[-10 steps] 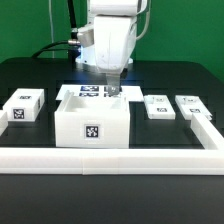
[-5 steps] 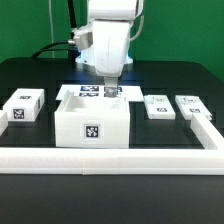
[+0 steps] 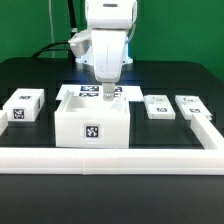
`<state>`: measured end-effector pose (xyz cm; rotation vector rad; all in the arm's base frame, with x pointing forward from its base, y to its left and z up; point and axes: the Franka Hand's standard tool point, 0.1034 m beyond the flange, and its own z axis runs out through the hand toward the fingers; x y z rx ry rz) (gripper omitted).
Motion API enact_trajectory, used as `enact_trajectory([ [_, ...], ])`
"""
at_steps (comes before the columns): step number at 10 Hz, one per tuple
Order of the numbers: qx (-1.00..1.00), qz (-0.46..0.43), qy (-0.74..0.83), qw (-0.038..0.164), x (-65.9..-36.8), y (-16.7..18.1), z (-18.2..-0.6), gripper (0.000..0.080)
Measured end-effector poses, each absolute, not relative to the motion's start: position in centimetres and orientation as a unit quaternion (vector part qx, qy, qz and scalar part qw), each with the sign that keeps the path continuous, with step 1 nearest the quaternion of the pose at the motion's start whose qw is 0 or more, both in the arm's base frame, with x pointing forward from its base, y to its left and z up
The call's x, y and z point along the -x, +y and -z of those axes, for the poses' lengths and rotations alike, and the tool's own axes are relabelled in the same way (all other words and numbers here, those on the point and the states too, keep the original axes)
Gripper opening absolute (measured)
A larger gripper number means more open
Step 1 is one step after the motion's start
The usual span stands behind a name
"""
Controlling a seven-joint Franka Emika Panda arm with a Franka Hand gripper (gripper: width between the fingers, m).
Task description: Assemble cabinet
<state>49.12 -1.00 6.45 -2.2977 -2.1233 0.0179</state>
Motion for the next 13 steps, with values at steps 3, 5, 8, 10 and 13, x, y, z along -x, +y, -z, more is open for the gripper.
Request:
enact_trajectory([
  [3,0.736,-0.016,-0.676,0.017,-47.7,-1.1,-5.2,0.0798],
  [5,0.738,-0.019,-0.674,0.021,-47.4,-1.1,-4.8,0.0798],
  [8,0.738,-0.021,-0.674,0.024,-47.2,-1.0,-4.4,0.0798],
  [10,0.738,-0.021,-0.674,0.024,-47.2,-1.0,-4.4,0.0798],
  [13,0.738,-0.023,-0.674,0.025,-46.7,-1.1,-4.5,0.0798],
])
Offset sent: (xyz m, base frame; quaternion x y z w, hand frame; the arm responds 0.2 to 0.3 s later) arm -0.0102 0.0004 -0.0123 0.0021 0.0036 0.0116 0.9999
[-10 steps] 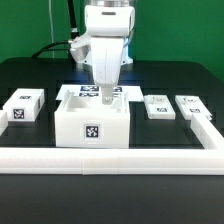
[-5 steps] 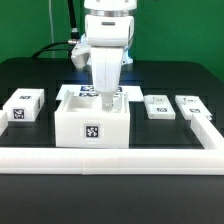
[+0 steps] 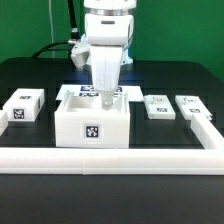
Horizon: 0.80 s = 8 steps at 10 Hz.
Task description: Assemble cabinet
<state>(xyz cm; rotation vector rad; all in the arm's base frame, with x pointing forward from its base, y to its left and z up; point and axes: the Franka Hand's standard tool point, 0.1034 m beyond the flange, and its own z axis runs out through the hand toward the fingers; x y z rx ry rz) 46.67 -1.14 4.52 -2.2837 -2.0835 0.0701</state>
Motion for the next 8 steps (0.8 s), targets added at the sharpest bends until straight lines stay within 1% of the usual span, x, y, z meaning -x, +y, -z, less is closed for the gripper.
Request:
enact_trajectory([
  [3,0.738,-0.024,-0.674,0.027,-46.20,-0.95,-4.36,0.0798],
  [6,0.739,-0.007,-0.674,0.013,-46.77,-0.91,-4.13,0.0798],
  [8,0.739,-0.005,-0.673,0.012,-46.88,-0.93,-4.10,0.0798],
])
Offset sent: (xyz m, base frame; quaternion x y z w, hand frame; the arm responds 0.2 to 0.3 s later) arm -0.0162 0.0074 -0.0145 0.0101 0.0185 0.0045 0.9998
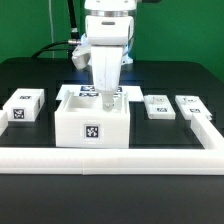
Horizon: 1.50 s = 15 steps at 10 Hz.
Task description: Assemble cabinet
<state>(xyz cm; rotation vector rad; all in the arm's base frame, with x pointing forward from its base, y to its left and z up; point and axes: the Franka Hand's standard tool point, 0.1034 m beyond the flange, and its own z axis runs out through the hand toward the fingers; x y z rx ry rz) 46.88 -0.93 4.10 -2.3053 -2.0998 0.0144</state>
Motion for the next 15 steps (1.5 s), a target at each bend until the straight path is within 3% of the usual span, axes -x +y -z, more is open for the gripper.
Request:
enact_trajectory([
  [4,0.743,-0.012,-0.669,0.014,-46.8,-1.0,-5.3,0.0798],
  [8,0.746,-0.014,-0.665,0.016,-46.7,-1.0,-5.3,0.0798],
  [11,0.749,-0.025,-0.662,0.026,-44.8,-0.4,-4.4,0.0798],
  [15,0.750,-0.024,-0.660,0.030,-44.4,-0.9,-2.9,0.0798],
])
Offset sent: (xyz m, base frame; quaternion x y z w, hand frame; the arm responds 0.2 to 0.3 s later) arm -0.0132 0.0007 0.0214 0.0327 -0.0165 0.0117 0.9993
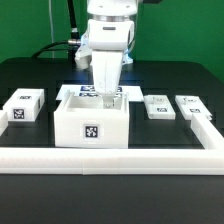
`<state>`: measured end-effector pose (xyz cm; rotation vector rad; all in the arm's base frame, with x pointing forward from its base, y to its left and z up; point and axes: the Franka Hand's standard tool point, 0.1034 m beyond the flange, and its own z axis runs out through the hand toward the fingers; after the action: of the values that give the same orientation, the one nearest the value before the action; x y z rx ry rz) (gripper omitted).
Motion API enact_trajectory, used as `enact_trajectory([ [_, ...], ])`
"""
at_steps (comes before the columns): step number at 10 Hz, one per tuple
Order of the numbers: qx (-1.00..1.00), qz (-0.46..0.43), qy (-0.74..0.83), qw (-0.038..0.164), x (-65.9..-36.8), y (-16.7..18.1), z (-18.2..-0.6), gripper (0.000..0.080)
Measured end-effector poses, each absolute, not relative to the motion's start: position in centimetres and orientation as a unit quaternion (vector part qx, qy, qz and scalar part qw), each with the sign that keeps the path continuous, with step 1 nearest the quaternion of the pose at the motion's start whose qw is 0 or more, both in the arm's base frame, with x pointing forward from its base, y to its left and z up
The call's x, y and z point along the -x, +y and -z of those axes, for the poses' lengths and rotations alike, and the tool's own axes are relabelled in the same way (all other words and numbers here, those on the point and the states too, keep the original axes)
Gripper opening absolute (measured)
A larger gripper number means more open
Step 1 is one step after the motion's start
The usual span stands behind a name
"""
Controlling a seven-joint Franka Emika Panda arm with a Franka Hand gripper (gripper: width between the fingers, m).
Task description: Assemble cabinet
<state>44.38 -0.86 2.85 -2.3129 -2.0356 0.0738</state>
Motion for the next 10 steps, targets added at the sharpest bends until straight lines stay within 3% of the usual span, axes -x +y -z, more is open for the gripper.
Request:
enact_trajectory([
  [3,0.747,-0.015,-0.664,0.025,-44.55,-1.63,-2.24,0.0772],
  [4,0.749,-0.015,-0.662,0.025,-44.56,-1.60,-2.24,0.0587],
  [5,0.749,-0.015,-0.662,0.025,-44.55,-1.63,-2.23,0.0587],
  [6,0.749,-0.015,-0.662,0.025,-44.55,-1.63,-2.23,0.0396],
  [7,0.749,-0.015,-0.662,0.025,-44.57,-1.65,-2.24,0.0271],
  [10,0.749,-0.015,-0.662,0.025,-44.57,-1.65,-2.24,0.0272],
])
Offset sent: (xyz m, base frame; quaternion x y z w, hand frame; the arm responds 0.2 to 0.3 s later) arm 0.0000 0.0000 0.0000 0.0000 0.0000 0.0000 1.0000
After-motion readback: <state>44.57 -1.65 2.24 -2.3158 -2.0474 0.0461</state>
